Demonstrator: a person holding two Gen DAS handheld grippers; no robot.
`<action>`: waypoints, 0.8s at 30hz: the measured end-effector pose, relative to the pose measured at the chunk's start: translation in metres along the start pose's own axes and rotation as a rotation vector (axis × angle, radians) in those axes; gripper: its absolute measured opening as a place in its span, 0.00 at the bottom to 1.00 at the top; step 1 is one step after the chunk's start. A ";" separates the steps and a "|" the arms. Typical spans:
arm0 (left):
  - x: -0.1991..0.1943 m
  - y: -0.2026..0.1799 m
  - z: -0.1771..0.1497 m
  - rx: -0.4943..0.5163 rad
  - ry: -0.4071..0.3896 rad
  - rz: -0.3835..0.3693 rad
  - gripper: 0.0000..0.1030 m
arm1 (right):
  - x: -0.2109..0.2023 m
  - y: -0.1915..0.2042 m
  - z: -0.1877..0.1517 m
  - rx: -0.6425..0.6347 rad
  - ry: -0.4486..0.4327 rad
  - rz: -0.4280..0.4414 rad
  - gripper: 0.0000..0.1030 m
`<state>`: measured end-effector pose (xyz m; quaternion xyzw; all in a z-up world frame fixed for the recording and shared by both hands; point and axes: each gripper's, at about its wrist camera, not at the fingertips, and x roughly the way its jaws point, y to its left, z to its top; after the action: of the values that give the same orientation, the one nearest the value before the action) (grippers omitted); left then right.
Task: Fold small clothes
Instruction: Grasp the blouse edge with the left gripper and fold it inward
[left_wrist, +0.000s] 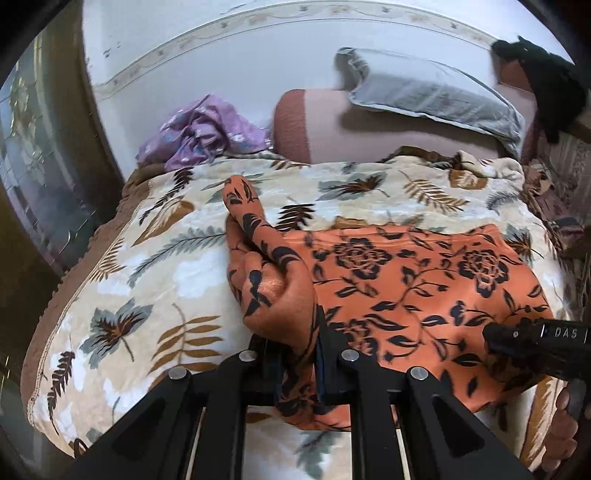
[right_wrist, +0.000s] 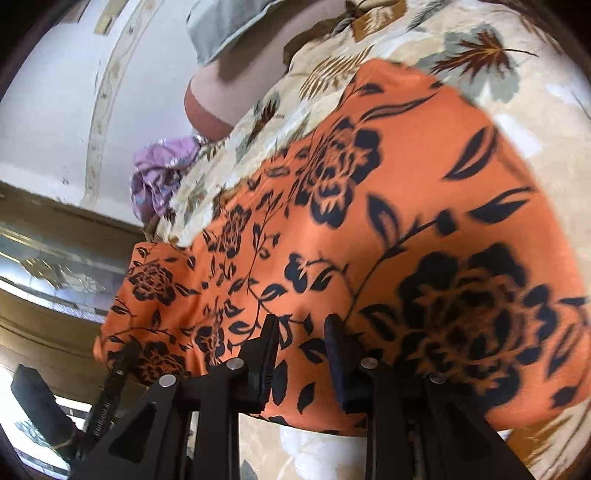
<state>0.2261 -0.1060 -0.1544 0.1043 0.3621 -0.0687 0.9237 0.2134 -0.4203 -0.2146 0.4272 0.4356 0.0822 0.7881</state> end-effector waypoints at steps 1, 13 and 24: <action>0.000 -0.005 0.000 0.008 -0.001 -0.003 0.13 | -0.003 -0.003 0.001 0.007 -0.004 0.005 0.28; 0.002 -0.078 -0.022 0.127 0.046 -0.112 0.12 | -0.039 -0.039 0.005 0.101 -0.078 0.112 0.29; -0.044 -0.046 -0.051 0.235 -0.013 -0.358 0.16 | -0.042 -0.008 0.014 0.095 -0.134 0.290 0.77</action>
<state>0.1518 -0.1358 -0.1673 0.1450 0.3586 -0.2741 0.8805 0.1968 -0.4545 -0.1913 0.5270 0.3192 0.1458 0.7740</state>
